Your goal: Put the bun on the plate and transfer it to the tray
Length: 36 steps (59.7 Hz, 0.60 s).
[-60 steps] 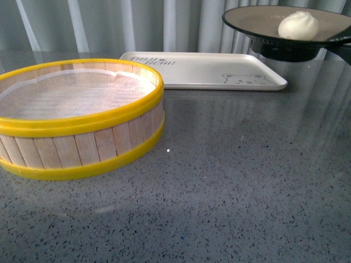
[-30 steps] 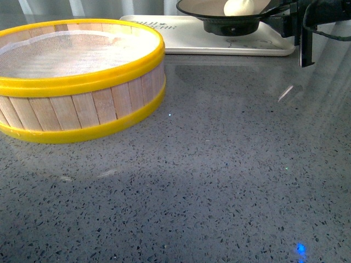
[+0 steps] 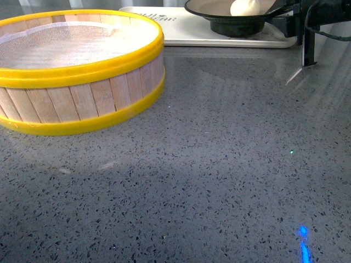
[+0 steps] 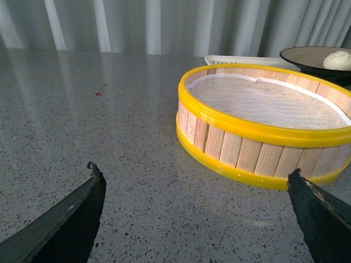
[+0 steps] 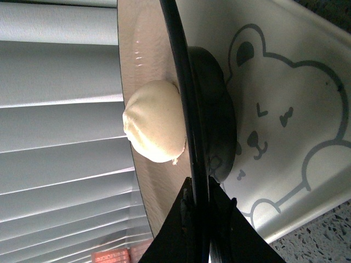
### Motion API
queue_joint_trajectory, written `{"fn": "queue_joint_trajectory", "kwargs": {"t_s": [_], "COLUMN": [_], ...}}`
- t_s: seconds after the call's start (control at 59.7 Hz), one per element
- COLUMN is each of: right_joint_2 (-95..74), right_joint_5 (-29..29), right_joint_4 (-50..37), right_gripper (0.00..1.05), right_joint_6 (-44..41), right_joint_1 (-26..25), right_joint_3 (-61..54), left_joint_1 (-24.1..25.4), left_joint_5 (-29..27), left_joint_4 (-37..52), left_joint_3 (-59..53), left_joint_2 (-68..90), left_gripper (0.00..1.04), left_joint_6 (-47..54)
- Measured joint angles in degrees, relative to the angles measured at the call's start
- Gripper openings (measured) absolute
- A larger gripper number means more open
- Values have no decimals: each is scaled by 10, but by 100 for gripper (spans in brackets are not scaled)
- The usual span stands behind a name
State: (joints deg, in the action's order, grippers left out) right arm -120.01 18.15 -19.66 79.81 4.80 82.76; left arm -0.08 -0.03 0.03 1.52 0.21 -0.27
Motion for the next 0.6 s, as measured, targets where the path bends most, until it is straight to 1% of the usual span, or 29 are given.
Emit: {"fn": "queue_joint_trajectory", "kwargs": {"t_s": [0.218,0.318,0.352,0.385,0.436,0.486,0.519,0.603], "right_joint_2": [-3,-5,-5,-5,-5,-4,-4,5], "right_joint_5": [4,5,5,5,6,6,5,4], "right_joint_4": [5,7,8,8,8,8,8,5], "right_gripper": [2,15,22,25,34,40,45,63], "right_joint_6": [1,2,2,2,3,3,3,7], "right_joint_1": [0,0,0,0,0,0,0,0], "right_joint_3": [4,10,14,16,18,18,18,5], "left_joint_1": [0,0,0,0,0,0,0,0], "left_joint_5": [0,0,0,0,0,0,0,0], "left_joint_4": [0,0,0,0,0,0,0,0], "left_joint_3": [0,0,0,0,0,0,0,0], "left_joint_2": [0,0,0,0,0,0,0,0], "left_gripper": [98,98,98,98,98,98,98,98], "left_joint_6": [0,0,0,0,0,0,0,0]}}
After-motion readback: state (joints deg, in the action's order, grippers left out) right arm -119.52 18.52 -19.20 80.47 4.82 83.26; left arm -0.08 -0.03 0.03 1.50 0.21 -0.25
